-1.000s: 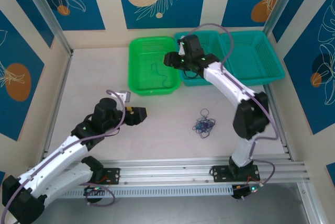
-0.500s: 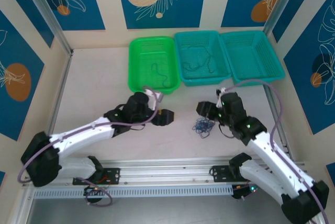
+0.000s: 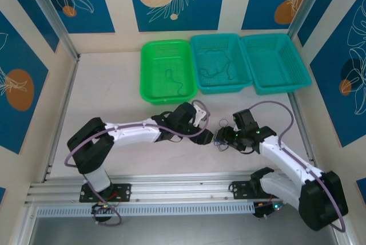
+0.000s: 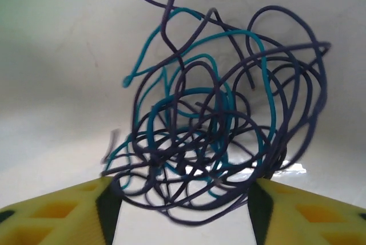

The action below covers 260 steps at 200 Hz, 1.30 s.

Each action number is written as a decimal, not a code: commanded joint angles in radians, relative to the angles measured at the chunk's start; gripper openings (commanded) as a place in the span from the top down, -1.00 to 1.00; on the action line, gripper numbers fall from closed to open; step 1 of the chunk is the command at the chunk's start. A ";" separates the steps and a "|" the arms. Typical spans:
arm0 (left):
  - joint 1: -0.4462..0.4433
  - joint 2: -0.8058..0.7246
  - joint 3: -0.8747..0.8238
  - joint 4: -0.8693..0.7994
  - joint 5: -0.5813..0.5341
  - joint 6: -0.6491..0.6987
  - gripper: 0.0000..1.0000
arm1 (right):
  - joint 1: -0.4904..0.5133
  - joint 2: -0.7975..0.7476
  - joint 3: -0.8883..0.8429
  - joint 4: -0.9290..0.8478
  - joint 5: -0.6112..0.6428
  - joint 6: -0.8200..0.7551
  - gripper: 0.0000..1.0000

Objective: Untangle the cables

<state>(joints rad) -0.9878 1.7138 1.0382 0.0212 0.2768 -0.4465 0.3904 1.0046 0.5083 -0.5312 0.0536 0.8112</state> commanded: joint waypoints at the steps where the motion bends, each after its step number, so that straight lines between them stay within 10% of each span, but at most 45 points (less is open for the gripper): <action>1: -0.016 0.044 0.025 0.064 0.085 -0.001 -0.37 | -0.004 0.044 0.023 0.051 -0.033 0.015 0.12; 73: -0.014 0.114 0.047 0.077 0.016 0.013 -0.09 | -0.004 0.011 0.012 0.073 -0.070 0.011 1.00; 148: -0.005 0.137 0.040 0.137 -0.042 -0.105 0.40 | -0.003 -0.007 0.016 0.074 -0.085 0.023 1.00; 260: 0.043 0.219 0.054 0.230 0.026 -0.235 0.03 | -0.002 -0.014 0.003 0.079 -0.095 0.026 1.00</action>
<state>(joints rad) -0.9489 1.8961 1.0546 0.2325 0.2539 -0.6743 0.3901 1.0096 0.5083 -0.4591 -0.0090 0.8234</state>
